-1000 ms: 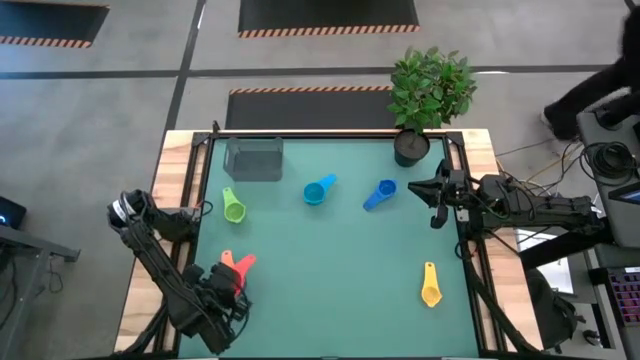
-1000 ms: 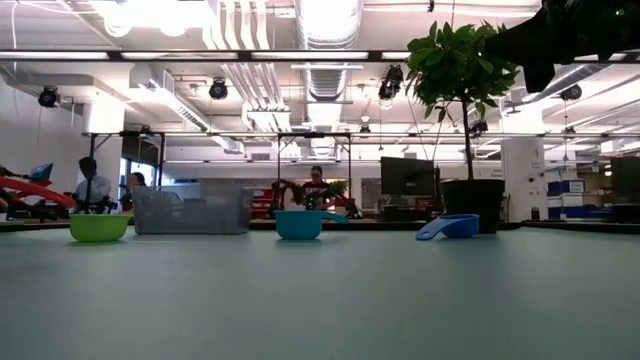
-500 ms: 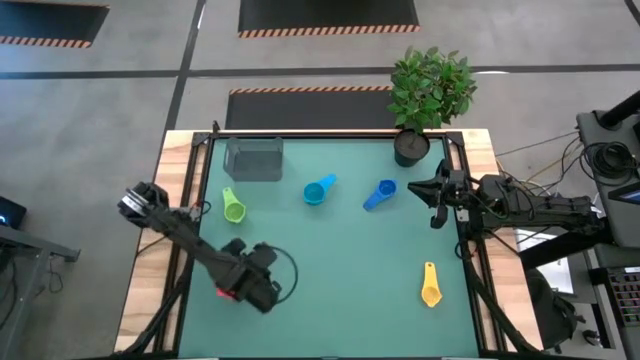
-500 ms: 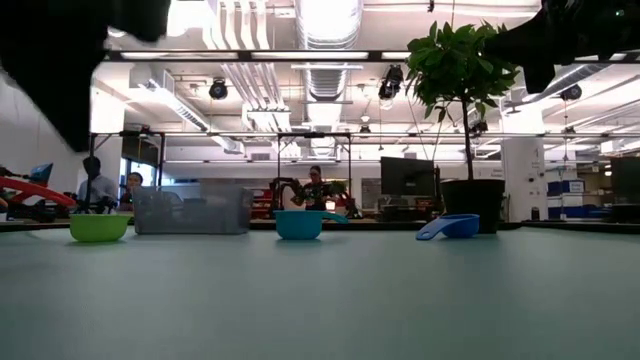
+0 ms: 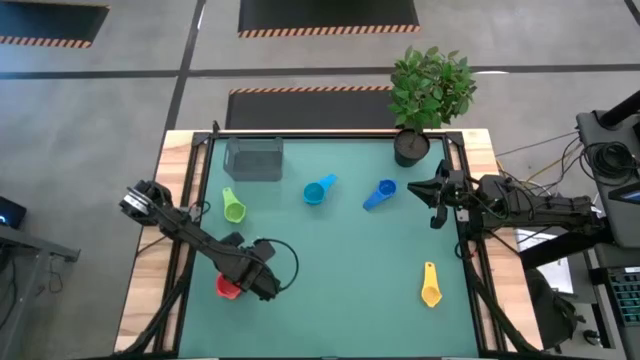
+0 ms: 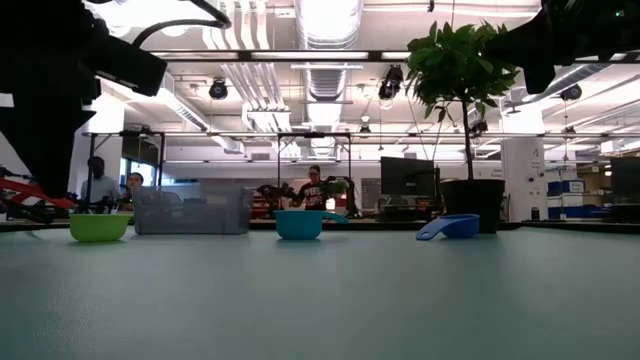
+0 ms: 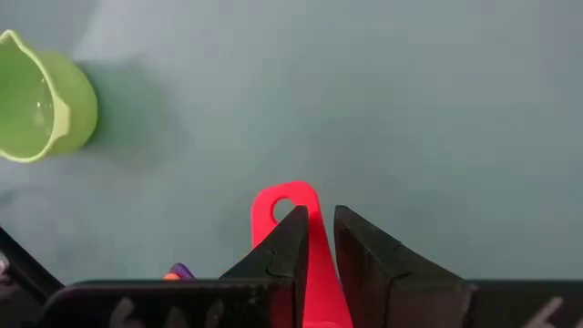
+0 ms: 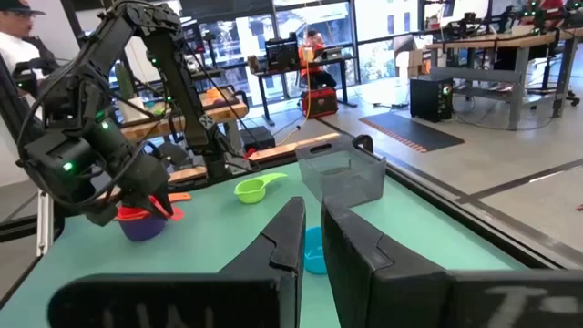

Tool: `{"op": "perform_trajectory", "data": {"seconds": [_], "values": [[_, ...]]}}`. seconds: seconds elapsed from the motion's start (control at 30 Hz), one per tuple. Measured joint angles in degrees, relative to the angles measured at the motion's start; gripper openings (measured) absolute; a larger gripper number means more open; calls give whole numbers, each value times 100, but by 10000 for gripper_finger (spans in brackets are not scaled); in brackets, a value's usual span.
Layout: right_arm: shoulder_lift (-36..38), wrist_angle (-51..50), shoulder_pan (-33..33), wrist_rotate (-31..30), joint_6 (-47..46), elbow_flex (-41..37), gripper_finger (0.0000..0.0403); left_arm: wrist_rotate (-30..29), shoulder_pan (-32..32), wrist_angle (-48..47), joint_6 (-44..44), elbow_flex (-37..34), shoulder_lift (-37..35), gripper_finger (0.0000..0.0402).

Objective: Nest measuring cups in basket
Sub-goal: Stack the red measuring cup on top of the orange measuring cup

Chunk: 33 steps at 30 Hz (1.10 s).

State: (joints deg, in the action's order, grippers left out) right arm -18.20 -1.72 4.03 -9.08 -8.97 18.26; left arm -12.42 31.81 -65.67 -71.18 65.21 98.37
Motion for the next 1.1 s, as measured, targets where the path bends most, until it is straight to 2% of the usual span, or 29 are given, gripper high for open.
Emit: {"op": "perform_trajectory", "data": {"seconds": [0.27,0.47,0.7,0.8,0.97,1.1], "values": [[0,-11,0,-1,0,0,28,17,2,-423,-2,100,0,38],[0,-59,0,0,0,0,28,309,11,-937,-40,161,0,38],[0,-72,0,-2,0,0,28,402,11,-937,-64,161,-19,38],[0,-74,0,-2,0,0,28,400,11,-617,157,161,-54,38],[0,-78,0,-4,4,0,28,406,-4,742,1245,136,-68,38],[0,-101,0,-4,2,0,28,346,-71,679,1279,96,-68,38]]}}
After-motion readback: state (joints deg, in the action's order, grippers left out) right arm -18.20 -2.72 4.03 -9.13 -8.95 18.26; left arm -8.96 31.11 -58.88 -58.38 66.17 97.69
